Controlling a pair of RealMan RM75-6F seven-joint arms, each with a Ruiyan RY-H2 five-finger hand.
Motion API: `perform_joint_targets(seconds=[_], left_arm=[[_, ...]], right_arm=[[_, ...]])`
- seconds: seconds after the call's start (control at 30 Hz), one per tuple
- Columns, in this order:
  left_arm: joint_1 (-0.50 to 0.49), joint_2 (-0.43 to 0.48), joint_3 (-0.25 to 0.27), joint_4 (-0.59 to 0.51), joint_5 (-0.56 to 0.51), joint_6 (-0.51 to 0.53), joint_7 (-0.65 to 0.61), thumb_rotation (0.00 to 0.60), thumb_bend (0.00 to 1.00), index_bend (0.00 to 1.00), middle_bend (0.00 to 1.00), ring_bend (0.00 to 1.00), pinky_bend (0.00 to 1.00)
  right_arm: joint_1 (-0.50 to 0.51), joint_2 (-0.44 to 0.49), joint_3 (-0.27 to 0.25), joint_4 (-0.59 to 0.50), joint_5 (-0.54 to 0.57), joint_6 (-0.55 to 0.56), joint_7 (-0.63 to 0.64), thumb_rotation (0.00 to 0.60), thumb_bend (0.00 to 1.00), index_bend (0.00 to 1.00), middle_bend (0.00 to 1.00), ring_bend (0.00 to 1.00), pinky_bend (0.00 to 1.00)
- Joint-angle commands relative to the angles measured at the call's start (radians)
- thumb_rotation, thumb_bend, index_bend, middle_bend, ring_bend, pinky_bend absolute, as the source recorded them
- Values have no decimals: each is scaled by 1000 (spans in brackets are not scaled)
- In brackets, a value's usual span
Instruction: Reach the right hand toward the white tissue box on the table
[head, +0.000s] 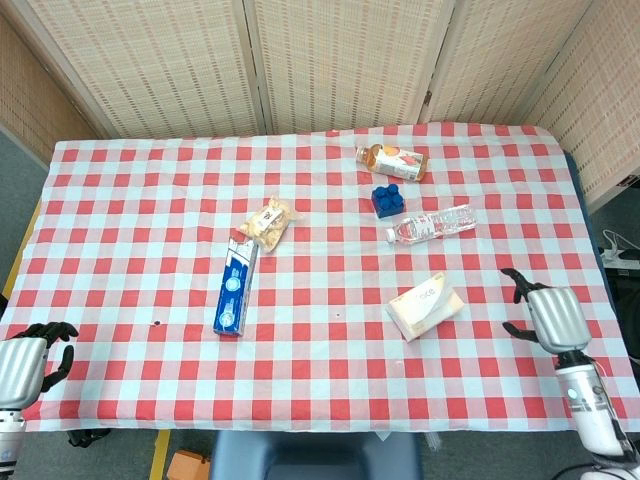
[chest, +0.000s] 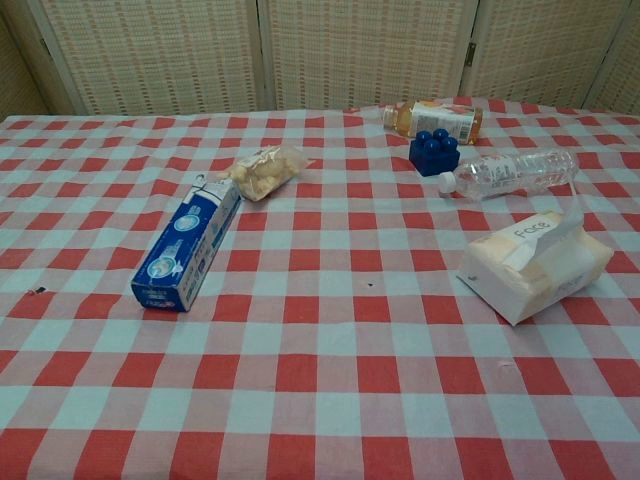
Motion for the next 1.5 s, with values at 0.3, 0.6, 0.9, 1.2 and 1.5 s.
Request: perform_joint_targets(seconds=[0.3, 0.6, 0.9, 1.2, 1.5], left_arm=[[0, -1, -3, 8, 3, 5, -11, 600, 526, 462, 483, 411, 589], [1, -2, -5, 13, 6, 13, -20, 600, 524, 462, 486, 411, 591], [2, -3, -5, 15, 8, 14, -23, 600, 524, 463, 485, 411, 592], [1, -3, -5, 16, 7, 12, -24, 600, 524, 462, 485, 411, 592], [0, -4, -4, 15, 4, 7, -19, 600, 524, 462, 485, 411, 592]], right_arm=[[120, -113, 20, 86, 11, -118, -6, 600, 24, 213, 601, 644, 862], [163, -166, 11, 131, 3, -143, 9, 600, 26, 339, 653, 688, 890], [184, -205, 10, 197, 15, -146, 6, 600, 445, 614, 693, 728, 927], [181, -197, 15, 195, 23, -117, 17, 600, 627, 699, 693, 732, 935], [118, -61, 56, 24, -18, 82, 13, 600, 650, 712, 693, 732, 935]])
